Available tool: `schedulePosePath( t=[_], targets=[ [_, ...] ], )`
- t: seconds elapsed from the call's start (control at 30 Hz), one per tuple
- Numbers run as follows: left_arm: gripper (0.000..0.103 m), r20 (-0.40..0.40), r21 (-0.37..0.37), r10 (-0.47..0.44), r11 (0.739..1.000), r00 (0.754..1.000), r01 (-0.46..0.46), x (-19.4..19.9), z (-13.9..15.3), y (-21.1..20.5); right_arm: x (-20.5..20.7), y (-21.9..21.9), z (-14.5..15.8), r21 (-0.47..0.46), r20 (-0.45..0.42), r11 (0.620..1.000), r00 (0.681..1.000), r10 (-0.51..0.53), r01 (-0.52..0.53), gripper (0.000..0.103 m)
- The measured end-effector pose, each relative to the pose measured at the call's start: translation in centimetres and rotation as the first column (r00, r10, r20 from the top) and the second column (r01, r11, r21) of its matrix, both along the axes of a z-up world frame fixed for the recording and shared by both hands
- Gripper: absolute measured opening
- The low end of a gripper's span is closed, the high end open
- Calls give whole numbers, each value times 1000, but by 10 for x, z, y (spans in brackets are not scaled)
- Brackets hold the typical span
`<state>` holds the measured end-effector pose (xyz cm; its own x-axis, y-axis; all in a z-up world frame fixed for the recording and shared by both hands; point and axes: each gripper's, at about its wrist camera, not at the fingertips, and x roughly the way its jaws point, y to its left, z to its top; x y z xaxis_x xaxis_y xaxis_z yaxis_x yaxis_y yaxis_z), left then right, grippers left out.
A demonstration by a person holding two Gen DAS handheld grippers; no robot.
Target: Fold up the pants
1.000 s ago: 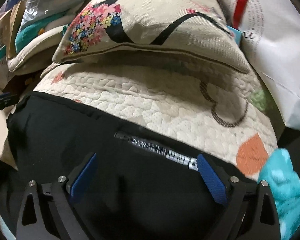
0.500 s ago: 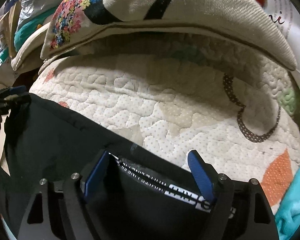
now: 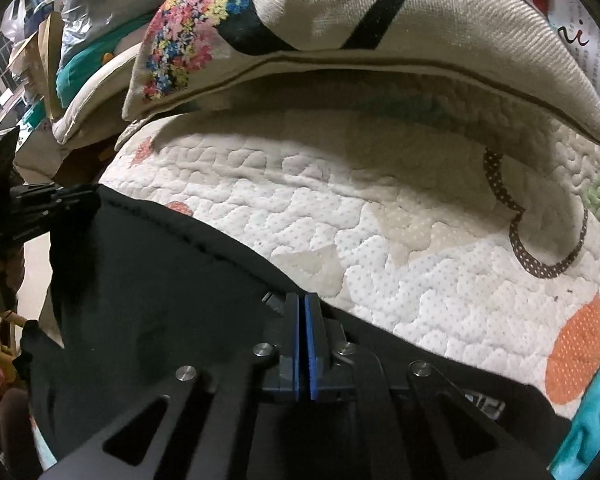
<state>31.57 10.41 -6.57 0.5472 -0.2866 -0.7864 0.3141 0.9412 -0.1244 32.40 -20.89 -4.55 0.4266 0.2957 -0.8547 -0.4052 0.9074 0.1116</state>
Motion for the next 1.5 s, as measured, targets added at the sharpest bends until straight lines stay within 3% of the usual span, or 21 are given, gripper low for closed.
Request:
schedulePosePath(
  t=[0.37, 0.67, 0.93, 1.1, 1.27, 1.37, 1.5],
  targets=[
    [12, 106, -16, 10, 1000, 994, -9, -65, 40, 1, -51, 2, 42, -3, 57, 1000, 998, -27, 27, 2],
    [12, 159, -33, 8, 999, 987, -3, -160, 61, 8, -134, 3, 65, -19, 81, 999, 996, -31, 33, 2],
    [12, 176, 59, -29, 998, 984, 18, -244, 44, 1, -219, 20, 46, -126, 23, 991, 998, 55, -52, 2],
    [15, 120, 70, -21, 997, 993, 13, -276, 19, 2, -261, 29, 17, -186, -65, 975, 992, 111, -122, 2],
    [23, 80, 143, -4, 990, 997, -8, -301, 3, 8, -290, 37, -12, -228, -140, 961, 982, 129, -159, 2],
    [36, 59, 130, 25, 991, 998, -33, -315, 4, 21, -301, 42, -20, -234, -181, 953, 972, 152, -192, 2],
    [37, 24, 142, 134, 981, 991, -136, -329, 3, 52, -314, 47, -20, -260, -195, 940, 965, 175, -223, 3]
  ],
)
